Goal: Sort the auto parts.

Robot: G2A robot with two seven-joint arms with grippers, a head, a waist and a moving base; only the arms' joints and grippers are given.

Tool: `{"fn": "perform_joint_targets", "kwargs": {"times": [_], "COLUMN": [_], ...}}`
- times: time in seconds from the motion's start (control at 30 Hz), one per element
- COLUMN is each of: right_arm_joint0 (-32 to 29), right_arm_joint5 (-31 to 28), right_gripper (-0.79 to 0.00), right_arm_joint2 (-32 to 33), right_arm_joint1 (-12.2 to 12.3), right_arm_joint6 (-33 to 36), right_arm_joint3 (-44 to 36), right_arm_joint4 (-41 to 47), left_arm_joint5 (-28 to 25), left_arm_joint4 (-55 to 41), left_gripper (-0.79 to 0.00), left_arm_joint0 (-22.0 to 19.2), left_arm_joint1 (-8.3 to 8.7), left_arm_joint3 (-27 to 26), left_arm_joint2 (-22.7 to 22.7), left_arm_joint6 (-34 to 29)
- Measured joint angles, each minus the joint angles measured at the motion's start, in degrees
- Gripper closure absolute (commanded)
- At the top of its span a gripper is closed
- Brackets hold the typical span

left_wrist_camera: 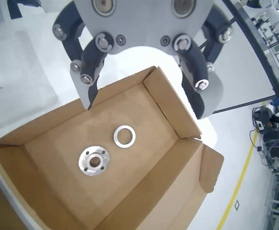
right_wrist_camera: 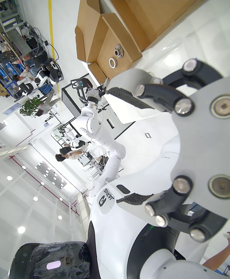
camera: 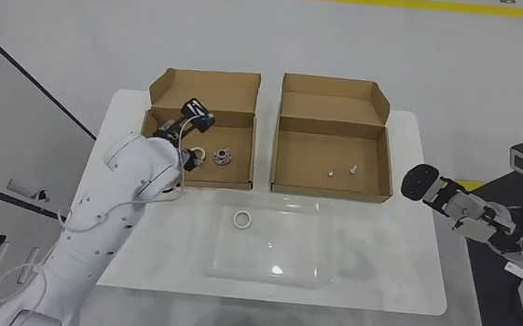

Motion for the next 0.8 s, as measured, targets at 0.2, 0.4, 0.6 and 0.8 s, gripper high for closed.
{"fn": "perform_joint_targets", "kwargs": {"times": [0.2, 0.4, 0.6, 0.8], "right_arm_joint0": [0.0, 0.0, 0.0, 0.0], "right_arm_joint5": [0.0, 0.0, 0.0, 0.0], "right_gripper": [-0.785, -0.785, -0.785, -0.785], "right_arm_joint2": [0.0, 0.0, 0.0, 0.0], "right_arm_joint1": [0.0, 0.0, 0.0, 0.0], "right_arm_joint6": [0.0, 0.0, 0.0, 0.0], "right_arm_joint3": [0.0, 0.0, 0.0, 0.0], "right_arm_joint4": [0.0, 0.0, 0.0, 0.0], "left_arm_joint5": [-4.6, -7.91, -9.31, -7.89], "left_arm_joint4": [-2.44, -6.05, -9.09, -10.52], "left_gripper": [-0.785, -0.785, -0.785, -0.785], "left_arm_joint0": [1.65, 3.3, 4.23, 4.15], "left_arm_joint1": [0.09, 0.29, 0.44, 0.45], "left_arm_joint3": [-2.92, -5.78, -8.55, -10.54], "left_arm_joint2": [1.1, 1.36, 1.62, 2.12], "left_arm_joint6": [-0.62, -2.04, -2.53, -4.14]}}
